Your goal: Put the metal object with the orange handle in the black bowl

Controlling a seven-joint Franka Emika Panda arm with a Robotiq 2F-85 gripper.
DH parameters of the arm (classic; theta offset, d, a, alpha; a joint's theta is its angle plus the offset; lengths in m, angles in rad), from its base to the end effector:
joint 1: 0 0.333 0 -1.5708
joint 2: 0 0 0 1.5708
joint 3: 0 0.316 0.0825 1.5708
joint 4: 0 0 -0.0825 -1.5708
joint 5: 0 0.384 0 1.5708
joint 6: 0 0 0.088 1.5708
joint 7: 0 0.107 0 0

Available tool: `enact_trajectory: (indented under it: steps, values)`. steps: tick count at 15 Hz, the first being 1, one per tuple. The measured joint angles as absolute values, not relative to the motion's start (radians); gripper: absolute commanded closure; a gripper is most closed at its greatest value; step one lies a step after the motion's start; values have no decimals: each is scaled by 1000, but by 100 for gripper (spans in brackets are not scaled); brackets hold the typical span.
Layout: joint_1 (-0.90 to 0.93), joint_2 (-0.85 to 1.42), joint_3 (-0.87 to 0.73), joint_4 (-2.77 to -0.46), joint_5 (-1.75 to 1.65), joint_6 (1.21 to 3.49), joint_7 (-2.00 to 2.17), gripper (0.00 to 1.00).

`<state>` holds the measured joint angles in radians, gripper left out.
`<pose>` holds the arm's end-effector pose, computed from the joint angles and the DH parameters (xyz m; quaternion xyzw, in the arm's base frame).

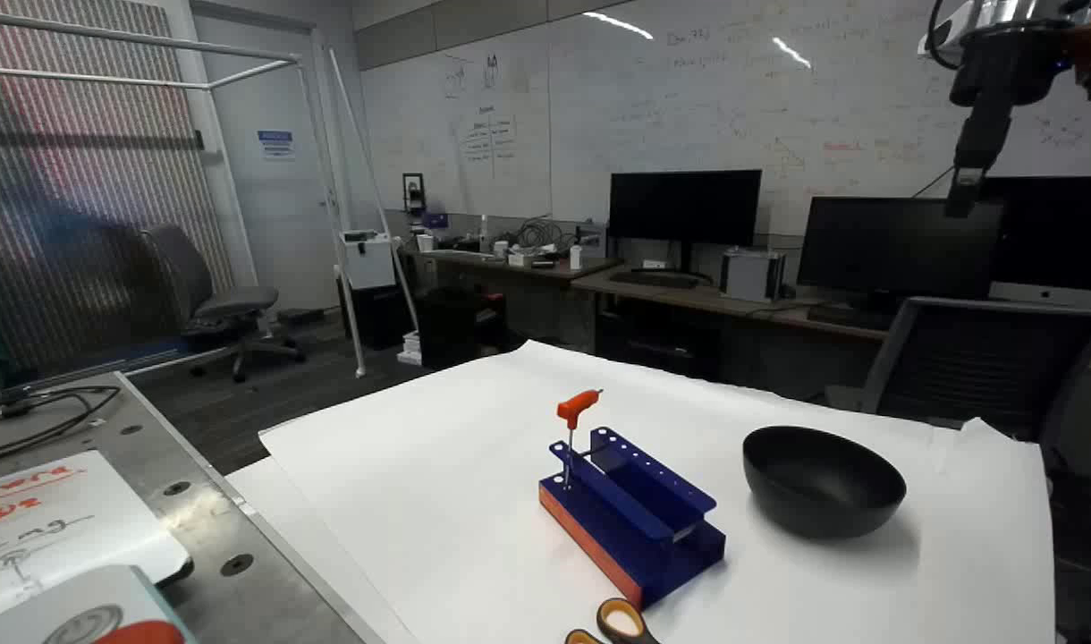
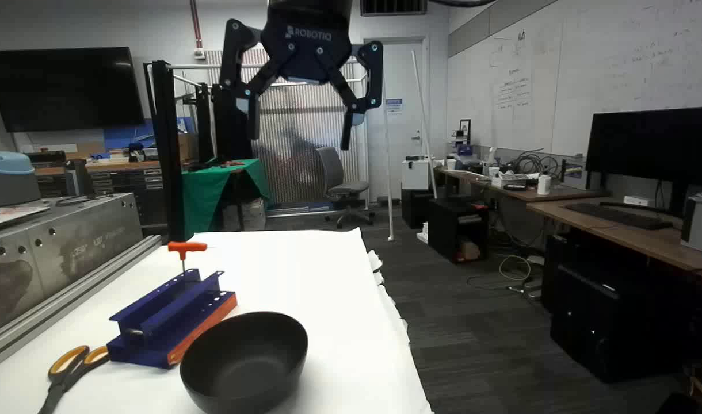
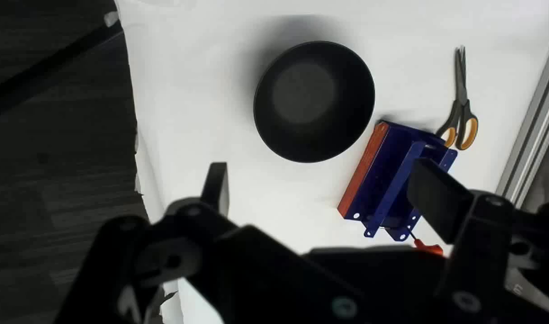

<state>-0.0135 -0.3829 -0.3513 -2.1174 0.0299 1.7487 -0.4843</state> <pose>0.4107 -0.1741 0.5591 -0.9945 -0.0688 -0.0283 0.0739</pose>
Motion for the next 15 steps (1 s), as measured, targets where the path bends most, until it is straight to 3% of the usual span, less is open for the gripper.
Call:
enact_trajectory:
  steps: [10,15]
  values:
    - [-14,-384,-346,-2107,30,1748,-490,0]
    - [27,-299,-229,-2105,30,1785,-535,0]
